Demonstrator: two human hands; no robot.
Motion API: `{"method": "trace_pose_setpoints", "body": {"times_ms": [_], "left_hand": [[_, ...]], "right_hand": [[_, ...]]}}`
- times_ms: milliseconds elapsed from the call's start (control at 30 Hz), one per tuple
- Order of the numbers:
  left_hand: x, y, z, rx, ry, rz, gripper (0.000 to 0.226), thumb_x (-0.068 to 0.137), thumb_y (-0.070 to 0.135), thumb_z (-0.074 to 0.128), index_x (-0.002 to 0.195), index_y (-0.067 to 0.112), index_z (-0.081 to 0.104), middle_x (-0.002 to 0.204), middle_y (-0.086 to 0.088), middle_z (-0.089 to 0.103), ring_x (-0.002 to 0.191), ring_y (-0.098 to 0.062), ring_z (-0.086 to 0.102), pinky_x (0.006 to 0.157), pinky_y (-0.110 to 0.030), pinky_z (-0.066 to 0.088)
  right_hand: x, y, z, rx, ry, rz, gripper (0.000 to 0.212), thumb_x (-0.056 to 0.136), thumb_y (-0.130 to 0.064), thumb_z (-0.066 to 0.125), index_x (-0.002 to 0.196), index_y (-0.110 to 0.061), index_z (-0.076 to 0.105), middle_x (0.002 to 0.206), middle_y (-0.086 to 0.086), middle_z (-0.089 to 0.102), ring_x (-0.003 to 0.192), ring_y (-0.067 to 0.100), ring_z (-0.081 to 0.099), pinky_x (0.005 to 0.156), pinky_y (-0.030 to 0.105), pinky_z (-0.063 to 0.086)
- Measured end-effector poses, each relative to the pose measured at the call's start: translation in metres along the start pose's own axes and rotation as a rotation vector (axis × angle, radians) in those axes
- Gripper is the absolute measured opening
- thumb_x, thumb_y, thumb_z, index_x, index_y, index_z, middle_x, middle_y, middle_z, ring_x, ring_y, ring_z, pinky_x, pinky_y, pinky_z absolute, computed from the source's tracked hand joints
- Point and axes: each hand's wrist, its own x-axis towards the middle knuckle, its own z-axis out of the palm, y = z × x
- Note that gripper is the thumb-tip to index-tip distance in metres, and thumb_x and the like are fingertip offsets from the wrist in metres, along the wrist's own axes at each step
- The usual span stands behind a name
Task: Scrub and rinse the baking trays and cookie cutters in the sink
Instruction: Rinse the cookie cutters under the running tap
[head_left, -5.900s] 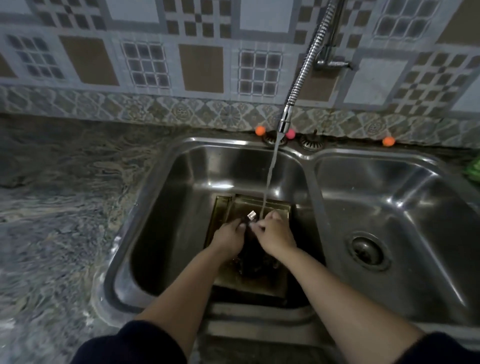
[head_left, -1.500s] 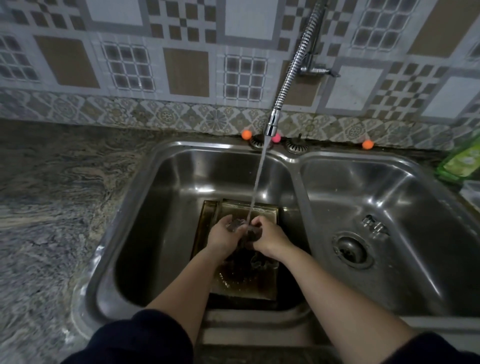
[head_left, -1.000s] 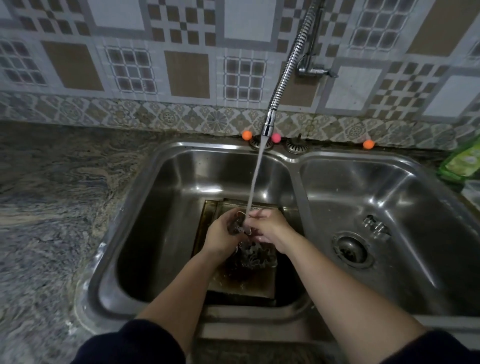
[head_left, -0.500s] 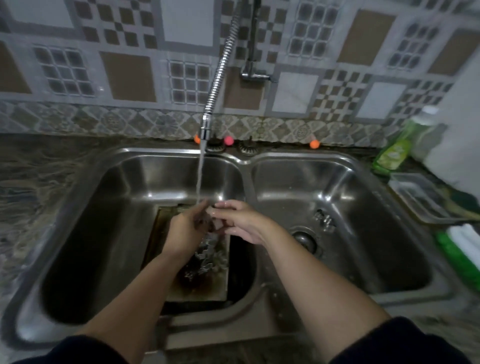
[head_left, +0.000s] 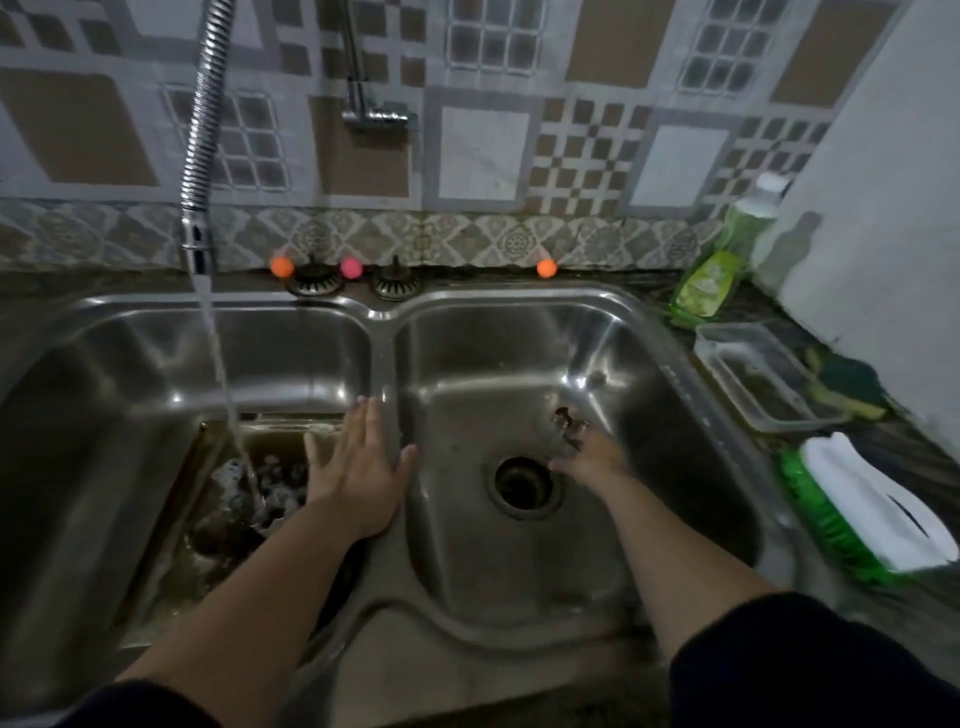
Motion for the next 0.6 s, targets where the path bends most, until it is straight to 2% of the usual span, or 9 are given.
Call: {"method": "trace_pose_setpoints", "body": {"times_ms": [133, 333, 600], "left_hand": [[0.000, 0.004, 0.001, 0.075, 0.006, -0.015, 0.069, 0.099, 0.051, 0.015, 0.151, 0.016, -0.013, 0.160, 0.002, -0.014, 0.146, -0.011, -0.015, 0.117, -0.050, -0.008], [0.002, 0.006, -0.001, 0.101, -0.019, -0.026, 0.068, 0.100, 0.048, 0.015, 0.151, 0.015, -0.015, 0.159, 0.003, -0.017, 0.144, -0.008, -0.019, 0.117, -0.047, -0.012], [0.006, 0.006, 0.000, 0.075, -0.022, -0.015, 0.069, 0.099, 0.048, 0.018, 0.151, 0.013, -0.012, 0.160, -0.001, -0.013, 0.146, -0.013, -0.014, 0.119, -0.048, -0.007]], "right_hand": [[0.026, 0.039, 0.008, -0.022, 0.003, 0.137, 0.051, 0.077, -0.030, 0.078, 0.121, -0.010, 0.059, 0.118, 0.011, 0.061, 0.107, 0.025, 0.060, 0.080, 0.027, 0.047], [0.044, 0.039, 0.011, -0.036, 0.042, 0.124, 0.055, 0.076, -0.032, 0.078, 0.120, -0.009, 0.058, 0.120, 0.011, 0.054, 0.114, 0.029, 0.050, 0.091, 0.044, 0.050], [0.019, 0.022, -0.009, -0.055, 0.056, 0.040, 0.051, 0.078, -0.033, 0.076, 0.124, -0.017, 0.059, 0.125, 0.010, 0.056, 0.119, 0.029, 0.049, 0.094, 0.038, 0.047]]}}
